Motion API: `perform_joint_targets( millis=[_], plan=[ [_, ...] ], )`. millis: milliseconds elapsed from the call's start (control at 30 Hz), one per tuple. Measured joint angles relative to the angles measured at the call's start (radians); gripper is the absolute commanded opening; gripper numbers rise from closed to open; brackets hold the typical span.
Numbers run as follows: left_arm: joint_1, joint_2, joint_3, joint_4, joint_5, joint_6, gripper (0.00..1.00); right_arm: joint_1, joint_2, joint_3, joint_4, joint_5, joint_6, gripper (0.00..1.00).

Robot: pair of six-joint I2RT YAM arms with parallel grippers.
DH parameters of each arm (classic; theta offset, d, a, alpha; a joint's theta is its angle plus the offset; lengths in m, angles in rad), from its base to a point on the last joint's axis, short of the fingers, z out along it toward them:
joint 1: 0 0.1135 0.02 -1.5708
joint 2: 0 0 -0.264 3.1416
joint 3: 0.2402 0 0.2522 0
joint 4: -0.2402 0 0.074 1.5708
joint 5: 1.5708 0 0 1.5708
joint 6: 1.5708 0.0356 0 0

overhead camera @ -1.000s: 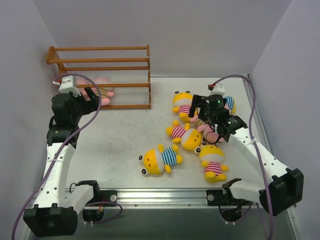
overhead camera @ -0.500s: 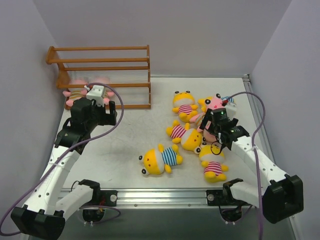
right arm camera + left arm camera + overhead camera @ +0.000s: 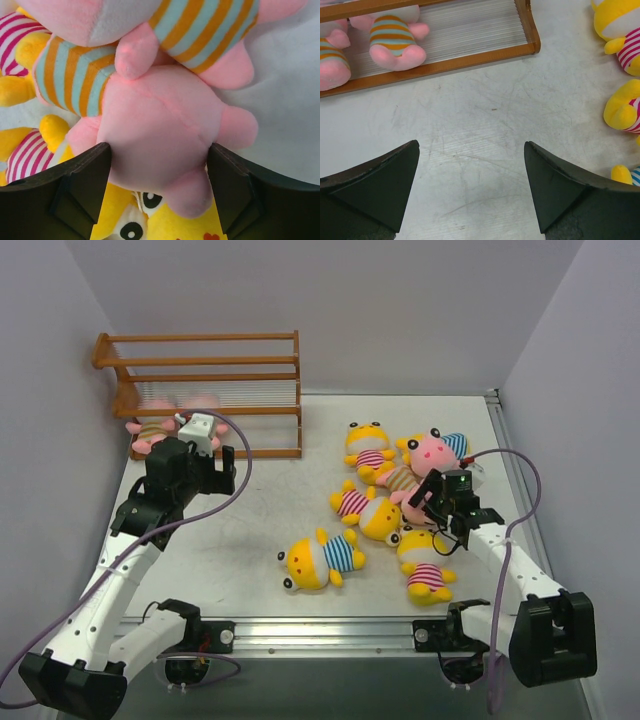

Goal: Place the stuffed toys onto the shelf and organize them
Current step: Grab a stuffed toy with the right arm, then pass the stuffed toy from the right arm to the left

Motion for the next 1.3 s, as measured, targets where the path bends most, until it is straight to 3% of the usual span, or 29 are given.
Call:
perform_joint_targets(
  millis=[33,67,167,267,333,567,800,1067,1300],
  plan=[
    [0.000,0.000,0.000,0.000,0.001,0.001,0.94,-0.003,0.009,-0.003,0.019,-0.017,0.000,0.66],
    [0.000,-0.001,0.000,0.000,0.003,0.002,0.94,-0.003,0.014,-0.004,0.031,-0.027,-0.001,0.49],
    [0.000,-0.011,-0.009,0.007,0.023,0.005,0.94,-0.003,0.016,-0.008,0.046,-0.045,-0.008,0.19],
    [0.000,-0.028,-0.027,0.015,0.060,0.011,0.94,-0.003,-0.002,-0.002,0.018,-0.044,-0.031,0.05],
    [0.000,-0.036,-0.036,0.022,0.089,0.018,0.94,-0.003,-0.023,0.025,-0.032,-0.039,-0.052,0.01],
    [-0.037,-0.067,-0.076,0.079,0.182,0.058,0.94,-0.003,-0.077,0.240,-0.193,-0.100,-0.153,0.00],
    [-0.229,-0.114,-0.105,0.125,0.188,0.168,0.94,0.043,-0.065,0.400,-0.309,-0.273,-0.258,0.00],
    [-0.549,-0.055,-0.105,0.120,0.011,0.360,0.94,0.266,0.018,0.468,-0.363,-0.362,-0.304,0.00],
    [-0.702,-0.026,-0.105,0.127,-0.129,0.540,0.94,0.359,0.077,0.485,-0.365,-0.383,-0.302,0.00]
  ],
)
